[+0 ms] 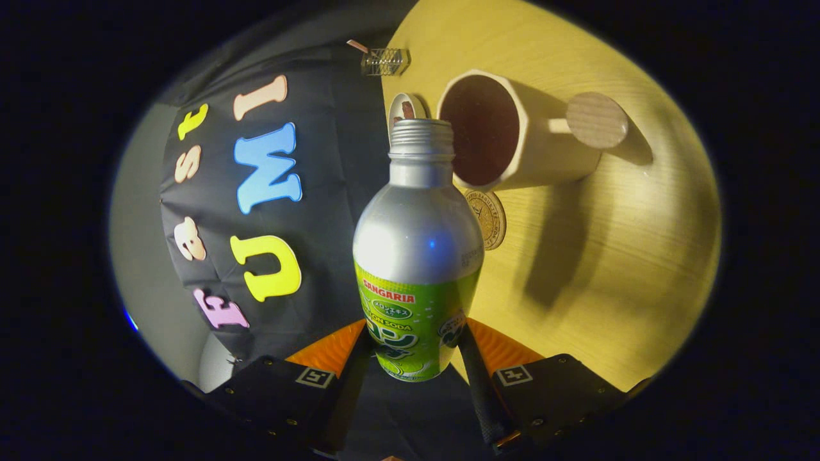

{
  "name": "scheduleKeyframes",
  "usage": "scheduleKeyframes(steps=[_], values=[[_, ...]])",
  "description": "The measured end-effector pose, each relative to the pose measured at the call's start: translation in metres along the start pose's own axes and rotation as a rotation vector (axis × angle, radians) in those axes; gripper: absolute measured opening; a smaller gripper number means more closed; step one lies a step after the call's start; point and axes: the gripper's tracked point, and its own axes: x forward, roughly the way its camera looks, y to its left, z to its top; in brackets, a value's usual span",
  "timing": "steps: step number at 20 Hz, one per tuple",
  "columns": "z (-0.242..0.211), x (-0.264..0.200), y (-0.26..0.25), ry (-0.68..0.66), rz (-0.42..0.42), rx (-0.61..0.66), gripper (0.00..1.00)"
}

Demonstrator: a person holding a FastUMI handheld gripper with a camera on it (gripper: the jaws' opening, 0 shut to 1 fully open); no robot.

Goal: Take the bottle from table, then pour the juice into the cup, finally place the bottle on the coaster

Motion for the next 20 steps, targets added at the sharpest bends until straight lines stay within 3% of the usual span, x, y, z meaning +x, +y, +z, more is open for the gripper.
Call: scheduleKeyframes(steps=[20], values=[[0.018,0.004,-0.046,-0.118,-0.302,-0.747,0.77]])
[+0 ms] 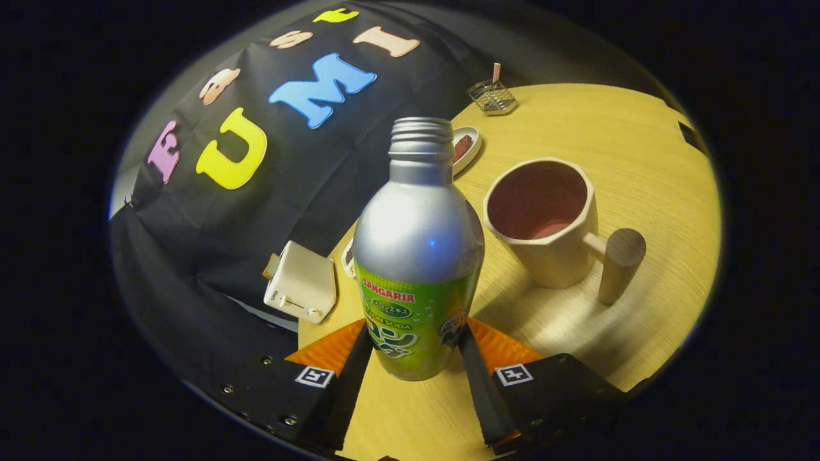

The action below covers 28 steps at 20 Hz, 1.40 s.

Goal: Take the bottle from table, then pour the juice into the cup, finally place the bottle on the coaster

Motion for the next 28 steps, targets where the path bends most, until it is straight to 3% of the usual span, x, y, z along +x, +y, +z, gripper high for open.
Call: scheduleKeyframes(steps=[16,28], values=[[0.055,0.033,0.008,-0.22,-0.147,-0.373,0.77],[0.081,0.081,0.002,-0.252,-0.24,-0.59,0.77]])
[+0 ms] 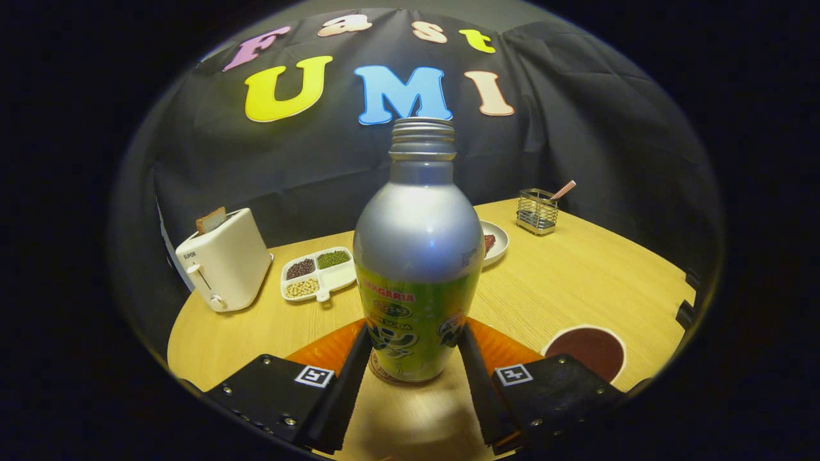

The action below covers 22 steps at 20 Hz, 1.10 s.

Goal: Take the bottle from table, then pour the juice into the cup, finally place the bottle on the coaster

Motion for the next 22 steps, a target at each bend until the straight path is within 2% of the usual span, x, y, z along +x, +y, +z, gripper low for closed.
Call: scheduleKeyframes(steps=[8,16,22], values=[[-0.009,0.023,0.004,0.012,0.028,-0.058,0.77],[-0.028,0.027,0.013,0.047,0.085,-0.155,0.78],[-0.031,0.025,0.012,0.049,0.095,-0.192,0.79]])
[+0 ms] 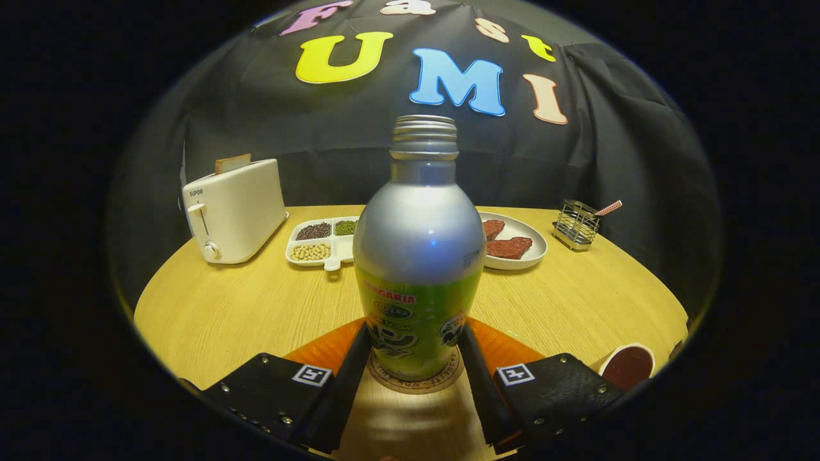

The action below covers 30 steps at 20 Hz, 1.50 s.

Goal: Take the bottle from table, then pour the juice into the cup, finally place the bottle on the coaster

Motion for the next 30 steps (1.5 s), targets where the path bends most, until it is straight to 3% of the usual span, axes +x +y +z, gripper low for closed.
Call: scheduleKeyframes(steps=[10,22,30], values=[[0.017,-0.033,0.001,-0.068,0.071,0.018,0.83],[0.086,-0.151,-0.026,-0.289,0.123,0.098,0.83],[0.119,-0.224,-0.026,-0.416,0.177,0.079,0.83]])
